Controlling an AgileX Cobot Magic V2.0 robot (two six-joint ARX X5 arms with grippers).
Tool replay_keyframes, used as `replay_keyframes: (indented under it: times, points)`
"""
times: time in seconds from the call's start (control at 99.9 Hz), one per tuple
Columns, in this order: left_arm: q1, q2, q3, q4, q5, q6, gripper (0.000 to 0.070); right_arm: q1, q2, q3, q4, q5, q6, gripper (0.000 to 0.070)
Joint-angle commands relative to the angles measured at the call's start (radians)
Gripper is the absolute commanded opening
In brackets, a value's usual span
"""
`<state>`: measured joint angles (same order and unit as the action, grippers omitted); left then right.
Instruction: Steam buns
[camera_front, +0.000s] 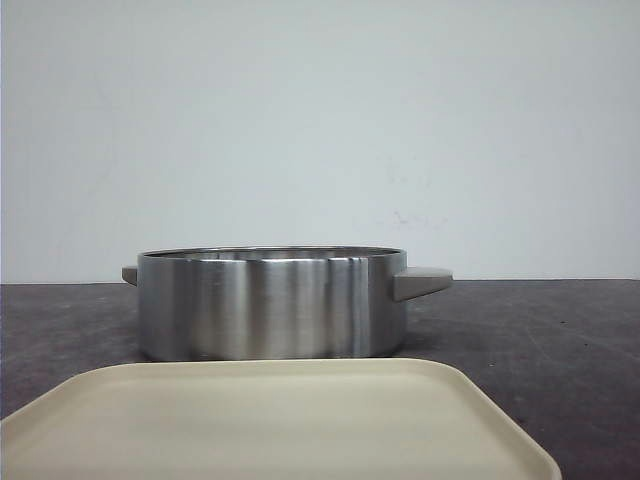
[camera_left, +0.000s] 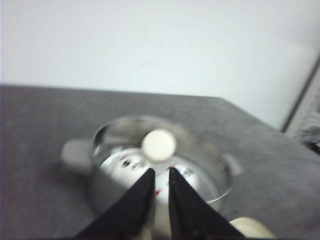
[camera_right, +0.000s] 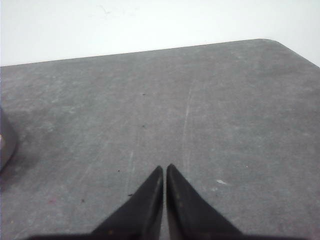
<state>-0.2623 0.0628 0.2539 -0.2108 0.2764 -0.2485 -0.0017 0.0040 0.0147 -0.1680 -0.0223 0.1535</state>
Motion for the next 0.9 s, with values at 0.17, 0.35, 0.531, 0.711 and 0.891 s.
replay_keyframes:
  times: [0.17,0.35,0.531,0.711,0.891]
  points:
    - [0.065,-0.06,-0.18,0.072,-0.108,0.055,0.0,-0.002,0.0,-0.003,0.013,0.004,-0.008,0.0005]
    - [0.15,-0.06,-0.241,0.068,-0.254,0.098,0.0,-0.002,0.0,-0.003,0.013,0.004,-0.008,0.0005]
    - [0.214,-0.06,-0.24,0.032,-0.356,0.175,0.0,-0.002,0.0,-0.003,0.013,0.004,-0.008,0.0005]
    - [0.241,-0.06,-0.24,0.023,-0.36,0.239,0.0,-0.002,0.0,-0.003,0.013,0.004,-0.008,0.0005]
    - [0.257,-0.06,-0.24,0.026,-0.359,0.23,0.0,-0.002,0.0,-0.003,0.013,0.004,-0.008,0.0005]
